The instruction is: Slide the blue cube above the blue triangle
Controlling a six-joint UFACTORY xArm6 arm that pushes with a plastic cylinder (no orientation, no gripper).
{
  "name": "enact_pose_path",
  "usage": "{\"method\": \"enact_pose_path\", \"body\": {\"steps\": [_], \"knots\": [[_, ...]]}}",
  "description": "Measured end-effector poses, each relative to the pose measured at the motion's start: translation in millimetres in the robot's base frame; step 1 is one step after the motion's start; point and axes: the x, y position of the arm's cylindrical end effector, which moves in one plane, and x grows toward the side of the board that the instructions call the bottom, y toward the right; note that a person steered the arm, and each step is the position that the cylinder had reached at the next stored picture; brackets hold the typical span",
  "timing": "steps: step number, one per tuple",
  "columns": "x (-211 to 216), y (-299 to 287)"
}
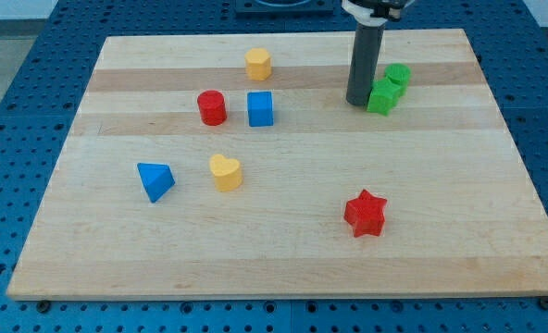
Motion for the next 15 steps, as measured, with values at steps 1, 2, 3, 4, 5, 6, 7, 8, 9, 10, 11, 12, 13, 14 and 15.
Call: {"method": "enact_pose_path", "body": {"steps": [1, 2, 3, 4, 5, 6, 7, 8, 9, 10, 11, 12, 13, 14, 15], "knots": [[9, -9], [35, -29], [44, -23], [41, -24], [7, -46], [-1, -87], [2, -111], [2, -132], [4, -136], [8, -145], [21, -158], [34, -163], [44, -164], [50, -174], [54, -191]]}}
